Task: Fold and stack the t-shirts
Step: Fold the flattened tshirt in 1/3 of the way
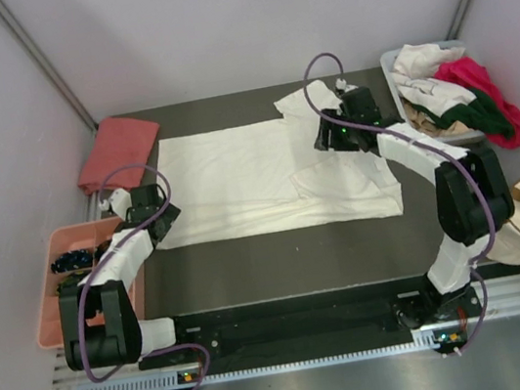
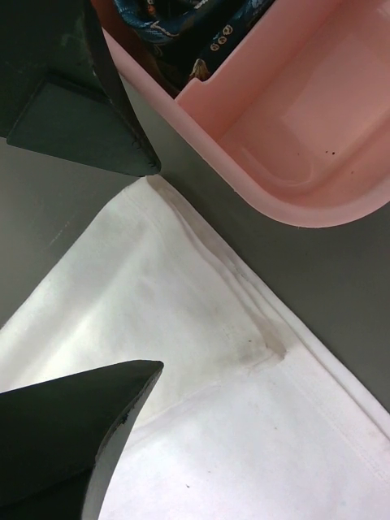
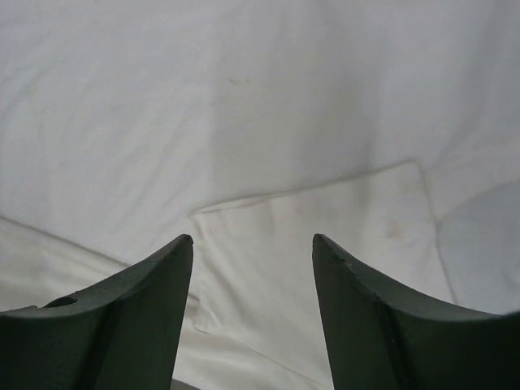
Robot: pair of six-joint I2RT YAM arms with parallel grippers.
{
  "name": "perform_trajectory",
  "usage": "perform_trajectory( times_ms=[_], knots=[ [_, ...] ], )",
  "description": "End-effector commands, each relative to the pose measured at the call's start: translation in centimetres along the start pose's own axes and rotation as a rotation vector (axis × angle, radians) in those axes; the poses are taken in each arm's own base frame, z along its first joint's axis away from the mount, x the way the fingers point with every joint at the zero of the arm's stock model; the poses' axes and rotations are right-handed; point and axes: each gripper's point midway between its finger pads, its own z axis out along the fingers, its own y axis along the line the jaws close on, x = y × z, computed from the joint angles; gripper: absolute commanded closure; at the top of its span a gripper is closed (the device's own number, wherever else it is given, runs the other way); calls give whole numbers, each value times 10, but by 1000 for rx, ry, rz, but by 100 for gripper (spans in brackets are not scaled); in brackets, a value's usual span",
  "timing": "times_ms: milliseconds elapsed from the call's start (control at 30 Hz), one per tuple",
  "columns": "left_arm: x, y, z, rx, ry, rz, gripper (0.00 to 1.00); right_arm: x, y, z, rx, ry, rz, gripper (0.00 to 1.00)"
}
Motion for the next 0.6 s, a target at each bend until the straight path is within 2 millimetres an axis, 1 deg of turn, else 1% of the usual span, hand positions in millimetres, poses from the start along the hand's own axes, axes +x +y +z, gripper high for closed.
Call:
perform_trajectory(
  times_ms=[0,67,100,167,200,300,367,400,500,567],
  knots=[
    [-19,-14,-2,45,-47,-25,1,21,-53,-31,182,-2,46,38],
    [-17,-15,-1,47,-42,-23,1,26,-76,-40,274,-12,58,36],
    [-16,-15,0,48,-37,-20,1,31,-91,-46,308,-7,77,36],
    [-13,-14,1,46,-30,-16,1,32,-104,-51,329,-14,98,35],
    [-12,-14,2,47,-27,-17,1,34,-114,-53,343,-14,120,35],
    [-9,-15,3,50,-22,-15,1,28,-120,-51,336,-27,143,35],
    [-9,-15,3,52,-23,-16,1,23,-119,-49,326,-25,147,35],
    [-10,-15,3,51,-23,-14,1,15,-116,-49,318,-36,145,34],
    [-11,-15,2,51,-27,-16,1,12,-112,-47,296,-32,148,34],
    [-11,-14,2,50,-28,-16,1,13,-114,-48,309,-31,150,34]
  ],
)
